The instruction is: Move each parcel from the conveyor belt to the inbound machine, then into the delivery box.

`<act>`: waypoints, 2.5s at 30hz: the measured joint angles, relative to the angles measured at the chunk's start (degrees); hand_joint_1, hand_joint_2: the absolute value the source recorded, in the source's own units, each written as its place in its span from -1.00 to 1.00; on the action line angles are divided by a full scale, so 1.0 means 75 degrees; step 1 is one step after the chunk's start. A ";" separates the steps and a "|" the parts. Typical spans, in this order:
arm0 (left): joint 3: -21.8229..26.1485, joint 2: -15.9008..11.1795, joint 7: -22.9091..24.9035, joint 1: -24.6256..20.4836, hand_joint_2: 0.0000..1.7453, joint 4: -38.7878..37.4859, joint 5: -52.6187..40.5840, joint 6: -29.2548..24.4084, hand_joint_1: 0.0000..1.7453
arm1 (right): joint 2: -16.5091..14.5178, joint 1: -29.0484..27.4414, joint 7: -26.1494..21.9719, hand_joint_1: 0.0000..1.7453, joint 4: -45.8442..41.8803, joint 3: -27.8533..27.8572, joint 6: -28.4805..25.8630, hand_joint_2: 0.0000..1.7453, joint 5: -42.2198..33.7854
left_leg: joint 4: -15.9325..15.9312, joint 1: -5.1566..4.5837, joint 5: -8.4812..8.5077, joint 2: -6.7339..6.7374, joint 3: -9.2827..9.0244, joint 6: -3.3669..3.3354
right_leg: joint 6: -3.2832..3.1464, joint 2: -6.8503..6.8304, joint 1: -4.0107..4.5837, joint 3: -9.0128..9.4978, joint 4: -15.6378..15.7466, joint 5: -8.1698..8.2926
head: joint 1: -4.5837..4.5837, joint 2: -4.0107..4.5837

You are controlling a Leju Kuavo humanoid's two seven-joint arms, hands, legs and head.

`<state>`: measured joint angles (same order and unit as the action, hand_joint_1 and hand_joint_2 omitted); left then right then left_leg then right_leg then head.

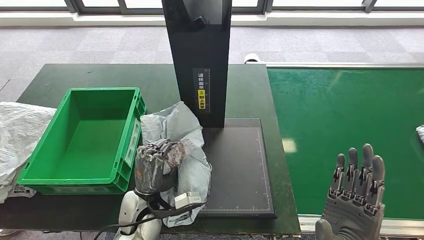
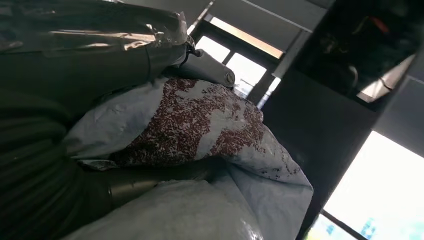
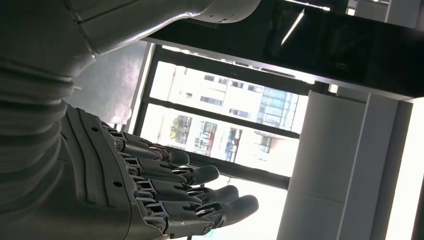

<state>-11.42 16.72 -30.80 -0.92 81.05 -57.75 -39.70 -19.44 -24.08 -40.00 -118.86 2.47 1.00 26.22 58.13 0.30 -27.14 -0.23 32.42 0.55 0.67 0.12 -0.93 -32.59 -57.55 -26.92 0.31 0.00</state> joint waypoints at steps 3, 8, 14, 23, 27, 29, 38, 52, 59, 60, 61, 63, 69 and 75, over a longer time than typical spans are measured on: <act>0.0723 0.0058 0.0128 0.0156 1.00 0.0408 -0.0050 -0.0004 1.00 | 0.0048 -0.0032 0.0000 -1.00 0.0000 0.0000 0.0020 1.00 -0.0082 | -0.0001 0.0003 0.0000 0.0001 0.0001 0.0001 | -0.0002 -0.0002 0.0003 -0.0002 0.0000 -0.0001 | 0.0000 0.0000; 0.1703 0.0133 0.0209 0.0224 1.00 0.0824 -0.0046 -0.0005 1.00 | 0.0079 -0.0079 0.0001 -1.00 0.0000 0.0000 0.0024 1.00 -0.0135 | 0.0000 0.0005 0.0001 0.0002 0.0001 0.0001 | -0.0002 -0.0001 0.0005 -0.0002 0.0000 -0.0001 | 0.0000 0.0001; 0.2079 0.0149 0.0213 0.0235 1.00 0.0985 -0.0040 -0.0005 1.00 | 0.0094 -0.0101 0.0001 -1.00 0.0000 0.0000 0.0024 1.00 -0.0149 | 0.0001 0.0004 0.0000 0.0001 0.0001 0.0001 | -0.0002 -0.0001 0.0004 0.0000 0.0001 -0.0001 | 0.0000 0.0001; 0.2448 0.0156 0.0484 0.0159 1.00 0.0993 -0.0184 -0.0005 1.00 | 0.0104 -0.0105 0.0001 -1.00 0.0000 0.0026 0.0034 1.00 -0.0275 | 0.0001 0.0005 0.0000 0.0003 0.0001 0.0001 | -0.0002 0.0001 0.0006 -0.0006 0.0001 -0.0001 | 0.0000 0.0001; 0.2748 0.0145 0.0742 -0.0069 1.00 0.0938 -0.0721 -0.0005 1.00 | 0.0114 -0.0116 0.0000 -1.00 0.0000 0.0069 0.0036 1.00 -0.0333 | 0.0001 0.0006 0.0001 0.0002 0.0001 0.0001 | -0.0003 0.0000 0.0007 -0.0005 0.0001 -0.0001 | 0.0000 0.0000; 0.2856 0.0103 0.1075 -0.0313 1.00 0.0821 -0.0991 0.0008 1.00 | 0.0127 -0.0127 0.0000 -1.00 0.0000 0.0105 0.0047 1.00 -0.0418 | 0.0001 0.0006 0.0002 0.0001 0.0001 0.0002 | -0.0003 -0.0002 0.0007 -0.0003 0.0001 0.0000 | 0.0001 0.0001; 0.3071 -0.0949 0.2249 -0.2209 1.00 -0.1140 -0.0671 0.0913 1.00 | 0.0180 -0.0113 0.0001 -1.00 0.0036 0.0396 0.0304 1.00 -0.0690 | 0.0001 0.0011 0.0019 -0.0002 0.0001 0.0025 | -0.0019 -0.0001 0.0012 -0.0005 -0.0002 0.0016 | 0.0001 0.0000; 0.3374 -0.1963 0.1956 -0.3599 1.00 -0.3766 -0.0279 0.0790 1.00 | 0.0179 -0.0089 0.0001 -1.00 0.0100 0.0795 0.0461 1.00 -0.0842 | 0.0001 0.0015 0.0020 -0.0001 0.0007 0.0029 | -0.0023 0.0006 0.0015 -0.0011 -0.0005 0.0016 | 0.0002 0.0001; 0.3442 -0.2239 0.1980 -0.3920 1.00 -0.4631 -0.0310 0.0238 1.00 | 0.0229 0.0044 0.0001 -1.00 0.0361 0.0864 0.0443 1.00 -0.0941 | 0.0001 0.0016 0.0025 0.0000 0.0006 0.0035 | -0.0027 0.0007 0.0020 -0.0013 -0.0006 0.0020 | 0.0001 0.0000; 0.3453 -0.2264 0.1982 -0.3963 1.00 -0.4722 -0.0307 0.0170 0.50 | 0.0235 0.0068 0.0001 -1.00 0.0405 0.0868 0.0406 1.00 -0.0948 | 0.0001 0.0017 0.0026 0.0000 0.0006 0.0036 | -0.0028 0.0006 0.0020 -0.0012 -0.0006 0.0021 | 0.0002 0.0001; 0.3470 -0.2289 0.1982 -0.4008 1.00 -0.4810 -0.0273 0.0122 0.00 | 0.0240 0.0090 0.0001 -1.00 0.0448 0.0873 0.0359 1.00 -0.0957 | 0.0001 0.0018 0.0026 -0.0001 0.0006 0.0036 | -0.0028 0.0005 0.0020 -0.0011 -0.0006 0.0021 | 0.0002 0.0001; 0.3515 -0.2328 0.1962 -0.4100 0.00 -0.4965 -0.0142 0.0072 -1.00 | 0.0253 0.0122 0.0001 -1.00 0.0521 0.0879 0.0276 1.00 -0.0977 | 0.0001 0.0019 0.0027 -0.0001 0.0006 0.0037 | -0.0028 0.0005 0.0020 -0.0011 -0.0007 0.0021 | 0.0002 0.0001; 0.3953 -0.2411 0.1468 -0.4315 -1.00 -0.5275 0.1001 0.0010 -1.00 | 0.0304 0.0152 0.0001 -1.00 0.0728 0.0879 -0.0049 1.00 -0.1071 | 0.0000 0.0020 0.0026 0.0000 0.0006 0.0037 | -0.0029 0.0006 0.0019 -0.0010 -0.0008 0.0021 | 0.0002 0.0001; 0.4443 -0.2448 0.0530 -0.4352 -1.00 -0.5306 0.3044 0.0409 -1.00 | 0.0445 0.0269 0.0001 -1.00 0.1025 0.0869 -0.0417 1.00 -0.1249 | -0.0004 0.0019 0.0025 -0.0001 -0.0004 0.0037 | -0.0029 0.0006 0.0017 0.0001 -0.0008 0.0020 | 0.0001 0.0000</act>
<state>21.90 -1.64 -26.82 -33.56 41.25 -34.92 -36.63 -16.10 -22.06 -40.00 -111.17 8.99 -2.13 16.86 58.10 0.44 -26.95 -0.24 32.39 0.83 0.45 0.17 -0.80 -32.58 -57.61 -26.77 0.31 0.00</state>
